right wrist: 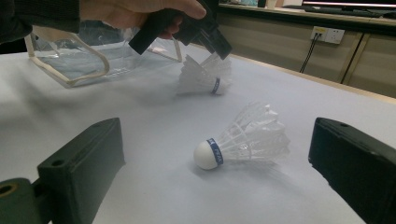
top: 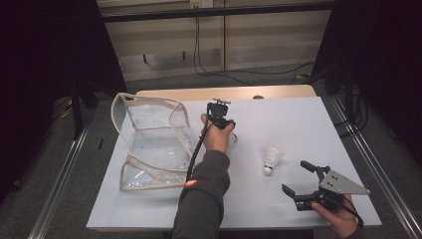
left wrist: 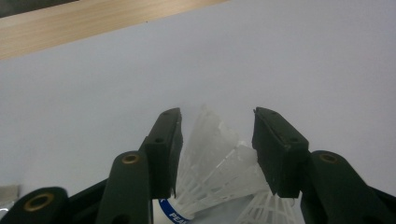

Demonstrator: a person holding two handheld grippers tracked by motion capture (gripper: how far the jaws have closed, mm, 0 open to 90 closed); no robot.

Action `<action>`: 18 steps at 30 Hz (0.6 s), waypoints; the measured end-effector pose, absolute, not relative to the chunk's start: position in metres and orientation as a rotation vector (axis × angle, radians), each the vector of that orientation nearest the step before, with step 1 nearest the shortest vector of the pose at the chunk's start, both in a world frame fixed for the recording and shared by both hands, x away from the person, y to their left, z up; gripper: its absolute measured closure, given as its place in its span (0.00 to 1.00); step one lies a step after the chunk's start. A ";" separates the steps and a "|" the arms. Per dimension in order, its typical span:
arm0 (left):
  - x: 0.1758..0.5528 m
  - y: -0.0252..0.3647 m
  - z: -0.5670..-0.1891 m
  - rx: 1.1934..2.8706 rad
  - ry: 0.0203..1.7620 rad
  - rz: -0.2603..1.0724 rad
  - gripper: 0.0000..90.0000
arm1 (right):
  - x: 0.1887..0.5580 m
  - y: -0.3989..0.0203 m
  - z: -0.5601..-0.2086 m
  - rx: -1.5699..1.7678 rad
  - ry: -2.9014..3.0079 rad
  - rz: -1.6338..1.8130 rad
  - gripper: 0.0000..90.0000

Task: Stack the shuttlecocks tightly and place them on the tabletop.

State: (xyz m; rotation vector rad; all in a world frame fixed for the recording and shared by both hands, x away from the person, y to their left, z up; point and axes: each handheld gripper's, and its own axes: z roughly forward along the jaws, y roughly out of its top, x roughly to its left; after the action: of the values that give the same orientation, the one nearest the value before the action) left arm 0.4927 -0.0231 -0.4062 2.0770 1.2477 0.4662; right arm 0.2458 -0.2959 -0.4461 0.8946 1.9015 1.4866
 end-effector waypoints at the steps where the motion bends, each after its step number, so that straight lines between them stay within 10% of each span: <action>1: 0.493 -0.023 -0.406 2.074 1.248 0.466 0.57 | 0.246 -0.296 -0.446 0.895 1.901 1.486 0.03; 18: 0.489 -0.021 -0.401 2.035 1.251 0.419 0.50 | 0.246 -0.295 -0.446 0.895 1.901 1.488 0.03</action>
State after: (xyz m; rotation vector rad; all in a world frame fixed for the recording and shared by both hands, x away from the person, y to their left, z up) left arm 0.4892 -0.0205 -0.4010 2.0346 1.2507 0.4193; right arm 0.2459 -0.2954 -0.4463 0.8947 1.9005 1.4878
